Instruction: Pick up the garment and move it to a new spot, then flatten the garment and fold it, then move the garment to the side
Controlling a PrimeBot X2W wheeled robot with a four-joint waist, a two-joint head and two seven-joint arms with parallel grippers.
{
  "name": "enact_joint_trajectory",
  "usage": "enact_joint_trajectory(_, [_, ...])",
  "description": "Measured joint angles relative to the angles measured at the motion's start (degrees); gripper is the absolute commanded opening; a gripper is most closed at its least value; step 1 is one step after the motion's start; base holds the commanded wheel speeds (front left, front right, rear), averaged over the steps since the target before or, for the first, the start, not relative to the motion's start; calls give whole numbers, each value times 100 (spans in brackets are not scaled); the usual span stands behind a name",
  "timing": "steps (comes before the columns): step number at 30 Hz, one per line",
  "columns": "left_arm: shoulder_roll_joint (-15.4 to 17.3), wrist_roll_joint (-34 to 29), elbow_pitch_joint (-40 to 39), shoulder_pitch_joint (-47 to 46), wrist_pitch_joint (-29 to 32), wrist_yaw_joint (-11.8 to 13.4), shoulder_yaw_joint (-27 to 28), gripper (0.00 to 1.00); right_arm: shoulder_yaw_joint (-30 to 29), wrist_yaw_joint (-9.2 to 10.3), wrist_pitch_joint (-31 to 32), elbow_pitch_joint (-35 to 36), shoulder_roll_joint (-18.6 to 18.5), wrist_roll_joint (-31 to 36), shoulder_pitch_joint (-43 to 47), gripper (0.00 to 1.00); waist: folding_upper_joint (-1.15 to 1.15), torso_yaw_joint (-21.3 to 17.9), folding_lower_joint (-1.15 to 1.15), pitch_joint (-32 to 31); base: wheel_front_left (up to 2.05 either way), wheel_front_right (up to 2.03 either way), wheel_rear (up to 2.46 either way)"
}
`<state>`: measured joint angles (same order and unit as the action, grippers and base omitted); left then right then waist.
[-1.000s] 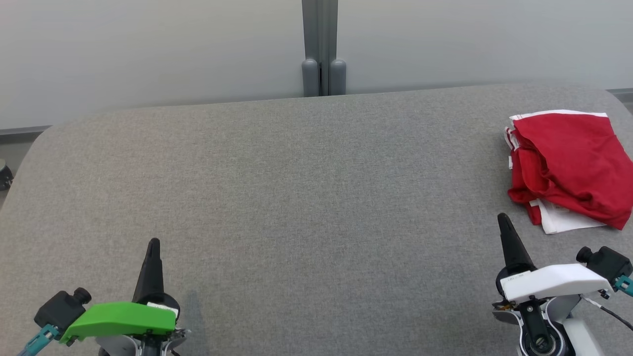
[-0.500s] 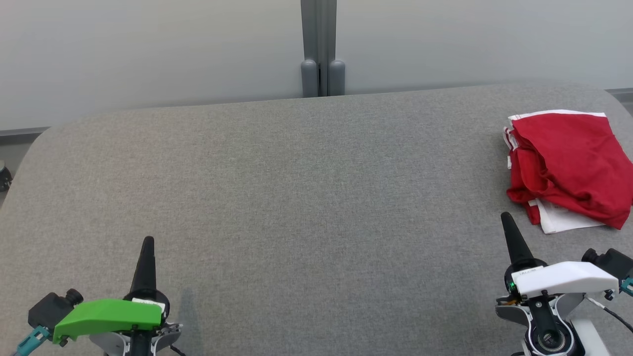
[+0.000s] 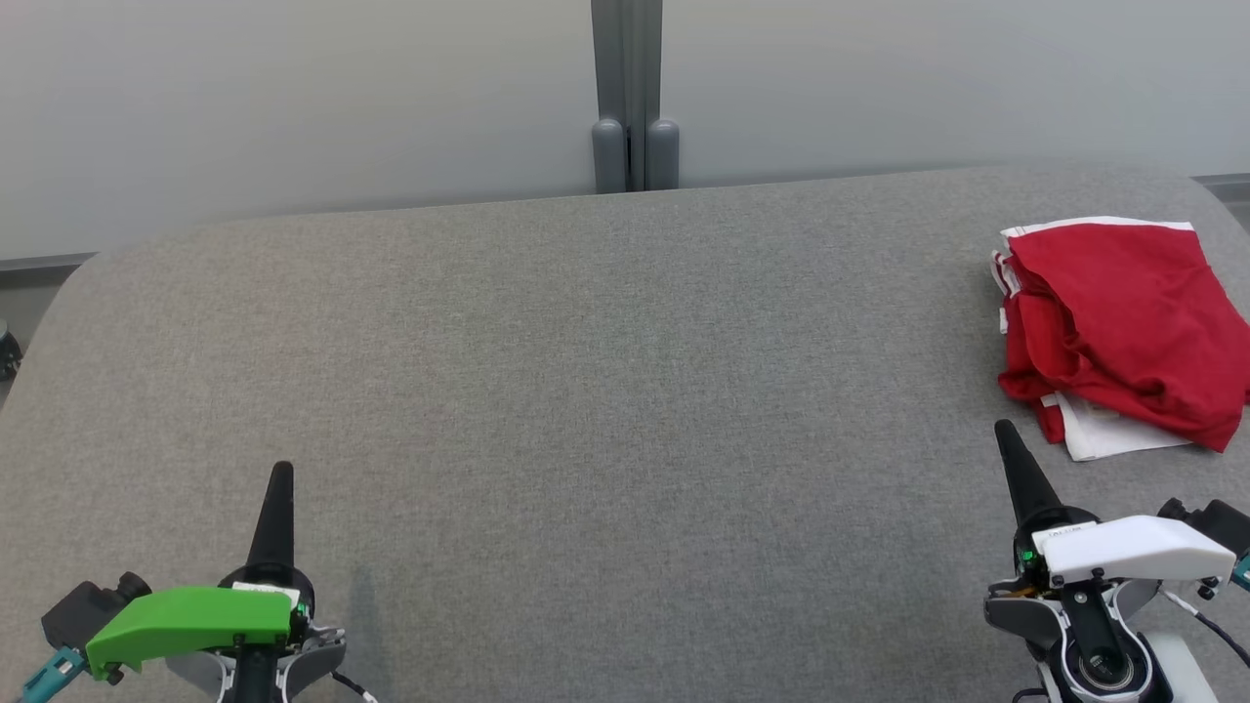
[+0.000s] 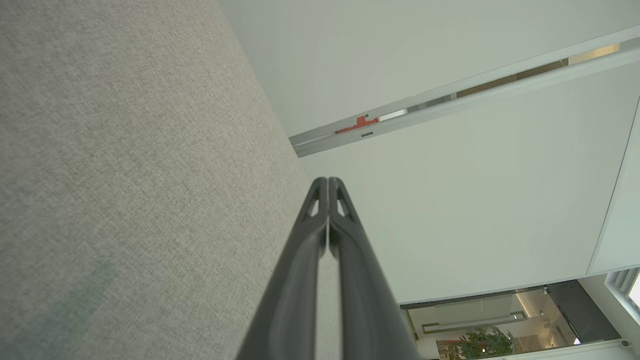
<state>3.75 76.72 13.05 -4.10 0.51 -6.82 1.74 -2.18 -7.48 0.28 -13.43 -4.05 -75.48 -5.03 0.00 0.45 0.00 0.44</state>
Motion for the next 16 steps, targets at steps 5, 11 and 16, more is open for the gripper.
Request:
enact_joint_trajectory(5, [0, 241, 11, -10, 69, -19, 41, 0, -36, 0, 66, -5, 1, -252, -4, 0, 0, -5, 0, -3, 0, 0, 0])
enact_joint_trajectory(11, [0, 498, 24, -41, 144, -23, 101, 0, -82, 0, 143, -12, 1, -526, -14, 0, 0, -12, 0, -7, 0, 0, 0])
enact_joint_trajectory(16, [-1, 686, 34, -59, 201, -25, 146, 0, -116, 0, 218, -16, 2, -750, -27, 0, 0, -17, 0, -10, 0, 0, 0])
